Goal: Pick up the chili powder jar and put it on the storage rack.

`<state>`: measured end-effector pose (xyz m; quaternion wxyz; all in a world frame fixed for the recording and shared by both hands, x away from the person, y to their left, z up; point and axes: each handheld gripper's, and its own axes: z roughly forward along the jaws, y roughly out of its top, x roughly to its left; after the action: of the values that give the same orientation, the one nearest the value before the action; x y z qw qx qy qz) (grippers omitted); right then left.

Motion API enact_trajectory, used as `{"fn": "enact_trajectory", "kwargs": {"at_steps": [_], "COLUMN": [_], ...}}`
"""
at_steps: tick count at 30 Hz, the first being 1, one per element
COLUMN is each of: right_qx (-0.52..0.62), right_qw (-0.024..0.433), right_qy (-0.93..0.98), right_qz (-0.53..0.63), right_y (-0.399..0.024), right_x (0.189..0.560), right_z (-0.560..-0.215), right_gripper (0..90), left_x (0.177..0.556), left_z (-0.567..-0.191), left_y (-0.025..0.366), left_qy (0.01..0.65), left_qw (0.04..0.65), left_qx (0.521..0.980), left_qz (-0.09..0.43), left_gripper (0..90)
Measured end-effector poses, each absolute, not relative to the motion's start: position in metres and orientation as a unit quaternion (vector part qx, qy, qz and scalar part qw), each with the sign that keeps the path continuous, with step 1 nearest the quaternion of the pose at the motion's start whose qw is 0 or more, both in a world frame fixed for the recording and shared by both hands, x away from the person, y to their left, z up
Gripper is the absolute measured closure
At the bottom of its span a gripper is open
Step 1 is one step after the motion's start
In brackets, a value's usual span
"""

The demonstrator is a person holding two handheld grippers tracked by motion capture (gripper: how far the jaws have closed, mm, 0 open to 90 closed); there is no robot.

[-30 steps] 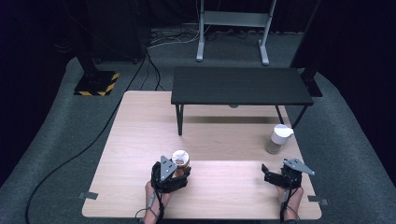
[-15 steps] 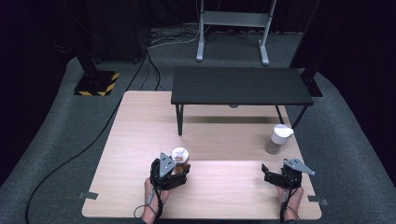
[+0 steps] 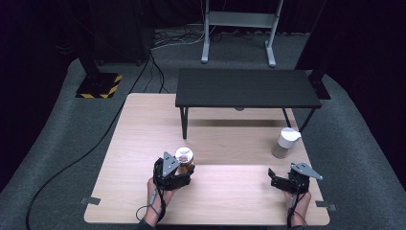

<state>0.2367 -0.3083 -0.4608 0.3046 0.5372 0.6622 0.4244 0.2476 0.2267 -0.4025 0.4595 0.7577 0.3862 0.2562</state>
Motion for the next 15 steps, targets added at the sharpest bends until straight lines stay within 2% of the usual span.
{"fn": "enact_trajectory", "kwargs": {"at_steps": [15], "right_qx": [0.537], "right_qw": [0.305], "right_qy": [0.662], "right_qz": [0.425], "right_y": [-0.309], "right_x": [0.237], "right_z": [-0.461], "right_gripper": [1.2], "left_x": [0.261], "left_z": [-0.392], "left_y": [0.23], "left_qy": [0.383], "left_qw": [0.46], "left_qx": [0.76], "left_qz": [0.253], "left_gripper": [31.0]}}
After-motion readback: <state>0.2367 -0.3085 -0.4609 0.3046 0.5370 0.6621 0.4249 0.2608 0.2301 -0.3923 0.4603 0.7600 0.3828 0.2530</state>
